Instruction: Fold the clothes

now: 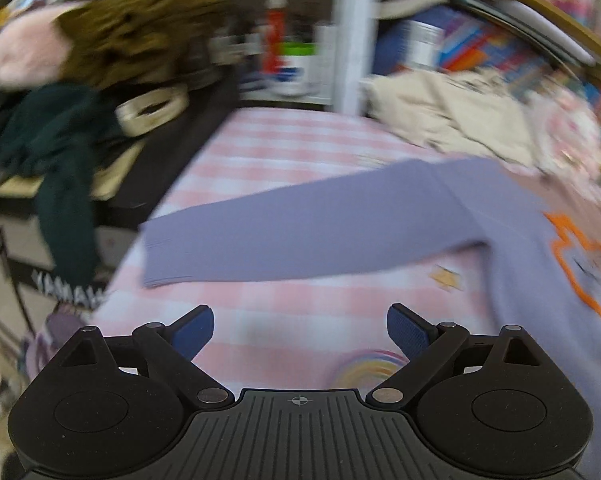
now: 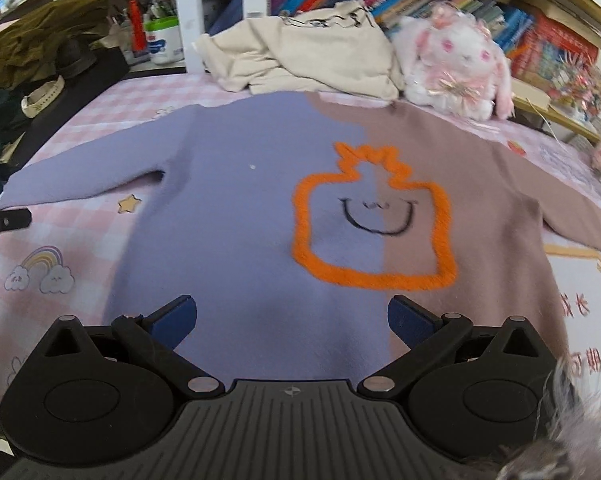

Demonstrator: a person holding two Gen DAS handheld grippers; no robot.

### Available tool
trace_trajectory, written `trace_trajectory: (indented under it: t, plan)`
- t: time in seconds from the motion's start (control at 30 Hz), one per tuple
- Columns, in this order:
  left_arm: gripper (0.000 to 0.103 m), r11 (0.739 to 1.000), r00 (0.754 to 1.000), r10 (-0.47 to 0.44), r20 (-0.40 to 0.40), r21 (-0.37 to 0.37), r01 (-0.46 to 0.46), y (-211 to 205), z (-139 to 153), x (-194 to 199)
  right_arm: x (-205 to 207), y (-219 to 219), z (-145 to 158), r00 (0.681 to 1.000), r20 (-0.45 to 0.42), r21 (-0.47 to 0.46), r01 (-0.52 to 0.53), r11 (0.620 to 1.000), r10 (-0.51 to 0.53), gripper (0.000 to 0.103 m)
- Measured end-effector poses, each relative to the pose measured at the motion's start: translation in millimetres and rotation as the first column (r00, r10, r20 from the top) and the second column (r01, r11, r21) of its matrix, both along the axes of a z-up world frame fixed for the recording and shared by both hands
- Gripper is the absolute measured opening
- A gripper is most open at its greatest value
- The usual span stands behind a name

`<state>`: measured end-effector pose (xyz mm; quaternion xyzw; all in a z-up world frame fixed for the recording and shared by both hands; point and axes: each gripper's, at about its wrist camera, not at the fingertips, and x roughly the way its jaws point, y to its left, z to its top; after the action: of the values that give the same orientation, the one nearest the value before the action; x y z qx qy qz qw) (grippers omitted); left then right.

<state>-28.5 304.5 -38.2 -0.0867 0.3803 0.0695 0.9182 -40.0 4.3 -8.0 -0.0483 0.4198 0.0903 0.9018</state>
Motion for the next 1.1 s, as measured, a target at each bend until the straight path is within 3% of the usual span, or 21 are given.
trace_trajectory:
  t: [0.2,0.37,0.5,0.67,0.83,0.97,1.1]
  plan:
    - [0.093,0.970,0.982,0.185,0.031,-0.168,-0.178,54,-13,9,3,8,1,1.000,0.005,-0.026,-0.020,0.999,0.020,0.103]
    - [0.080,0.947,0.962,0.274,0.013,-0.180,-0.268,76,-23,23,3,7,2,1.000,0.014,-0.057,-0.012,0.998,0.012,0.103]
    - [0.067,0.941,0.959,0.284,0.017,-0.197,-0.275,76,-23,30,1,5,3,1.000,0.024,-0.085,0.005,0.996,-0.003,0.103]
    - [0.065,0.906,0.978,0.207,0.033,-0.384,-0.179,60,-26,38,3,1,3,0.999,0.025,-0.096,0.031,0.995,-0.028,0.103]
    - [0.065,0.884,0.988,0.147,0.036,-0.453,-0.115,42,-29,44,3,3,3,1.000,0.024,-0.101,0.020,0.995,-0.017,0.103]
    - [0.065,0.864,0.973,0.228,0.030,-0.467,-0.188,60,-29,42,1,4,3,1.000,0.027,-0.105,0.012,0.994,-0.009,0.103]
    - [0.065,0.811,0.946,0.324,0.014,-0.519,-0.270,90,-32,38,1,-1,3,0.999,0.025,-0.102,0.030,0.994,-0.028,0.103]
